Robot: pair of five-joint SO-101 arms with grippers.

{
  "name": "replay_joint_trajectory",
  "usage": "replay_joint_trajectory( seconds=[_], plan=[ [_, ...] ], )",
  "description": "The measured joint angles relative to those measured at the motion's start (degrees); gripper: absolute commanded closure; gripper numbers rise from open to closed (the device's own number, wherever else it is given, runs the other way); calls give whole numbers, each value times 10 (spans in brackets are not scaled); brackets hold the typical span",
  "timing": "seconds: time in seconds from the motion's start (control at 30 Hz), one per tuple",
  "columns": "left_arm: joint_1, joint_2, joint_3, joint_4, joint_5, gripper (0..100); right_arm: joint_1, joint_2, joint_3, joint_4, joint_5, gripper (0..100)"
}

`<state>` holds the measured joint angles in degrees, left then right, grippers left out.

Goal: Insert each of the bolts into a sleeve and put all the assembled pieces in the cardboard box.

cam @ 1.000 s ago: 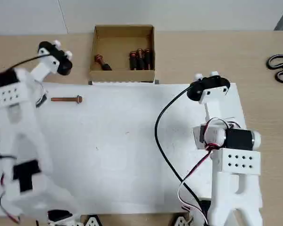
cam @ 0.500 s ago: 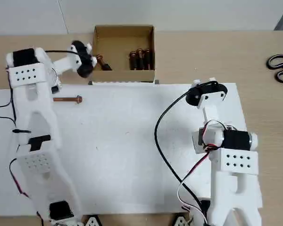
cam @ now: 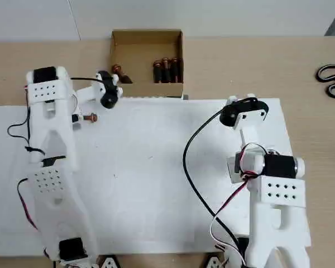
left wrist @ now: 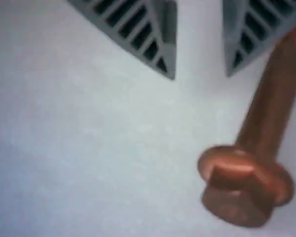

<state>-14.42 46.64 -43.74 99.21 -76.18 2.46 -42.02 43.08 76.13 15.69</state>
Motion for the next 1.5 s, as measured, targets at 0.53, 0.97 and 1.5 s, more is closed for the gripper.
replay_joint_trajectory(
  seconds=[0.53, 0.97, 1.5],
  plan=[
    [10, 121, -158, 11, -2, 935, 0, 0, 0, 0, 0, 995],
    [18, 127, -197, 5, -2, 938, 0, 0, 0, 0, 0, 995],
    [34, 120, -197, 5, -2, 938, 0, 0, 0, 0, 0, 995]
  ],
)
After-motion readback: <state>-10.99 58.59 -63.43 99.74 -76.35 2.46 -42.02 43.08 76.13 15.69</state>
